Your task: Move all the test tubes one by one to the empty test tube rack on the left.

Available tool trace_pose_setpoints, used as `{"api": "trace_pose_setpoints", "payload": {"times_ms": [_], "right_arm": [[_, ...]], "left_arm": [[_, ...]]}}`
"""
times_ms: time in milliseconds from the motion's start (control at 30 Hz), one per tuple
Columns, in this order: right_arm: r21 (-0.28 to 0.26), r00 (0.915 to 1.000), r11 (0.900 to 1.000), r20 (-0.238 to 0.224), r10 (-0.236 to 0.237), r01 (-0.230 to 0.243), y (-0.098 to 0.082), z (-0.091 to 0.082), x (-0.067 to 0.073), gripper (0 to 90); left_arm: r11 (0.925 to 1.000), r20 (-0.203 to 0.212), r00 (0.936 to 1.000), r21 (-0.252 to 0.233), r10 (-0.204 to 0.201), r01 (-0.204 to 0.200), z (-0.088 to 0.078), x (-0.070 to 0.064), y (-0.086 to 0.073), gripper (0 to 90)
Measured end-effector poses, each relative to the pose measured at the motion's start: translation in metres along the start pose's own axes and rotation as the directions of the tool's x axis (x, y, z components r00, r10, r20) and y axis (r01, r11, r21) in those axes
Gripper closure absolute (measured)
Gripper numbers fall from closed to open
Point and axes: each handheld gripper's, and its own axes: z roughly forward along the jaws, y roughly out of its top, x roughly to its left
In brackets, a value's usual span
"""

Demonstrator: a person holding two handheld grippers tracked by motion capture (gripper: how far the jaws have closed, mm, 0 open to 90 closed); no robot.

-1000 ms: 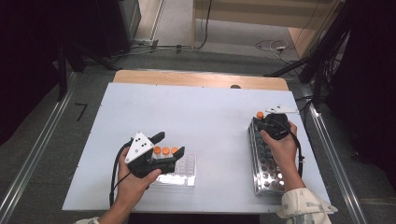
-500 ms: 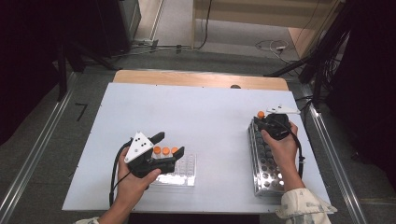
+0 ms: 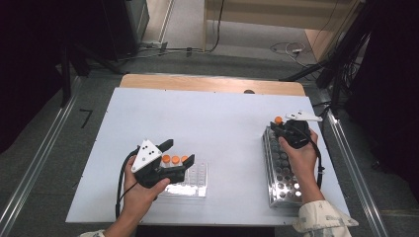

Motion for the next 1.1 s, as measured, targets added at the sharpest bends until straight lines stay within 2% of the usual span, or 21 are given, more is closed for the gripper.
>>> {"api": "trace_pose_setpoints", "payload": {"times_ms": [600, 1100], "right_arm": [[-0.038, 1.0, 0.999, -0.003, 0.009, -0.009, 0.006, -0.016, -0.001, 71.5], [-0.071, 0.9999, 0.997, -0.011, -0.004, 0.003, 0.01, -0.032, 0.0, 71.5]], "left_arm": [[1.0, 0.0, 1.0, 0.002, -0.001, 0.001, 0.0, 0.0, 0.0, 16.8], [0.9999, -0.001, 1.0, 0.011, 0.004, -0.004, 0.001, -0.001, 0.001, 14.9]]}}
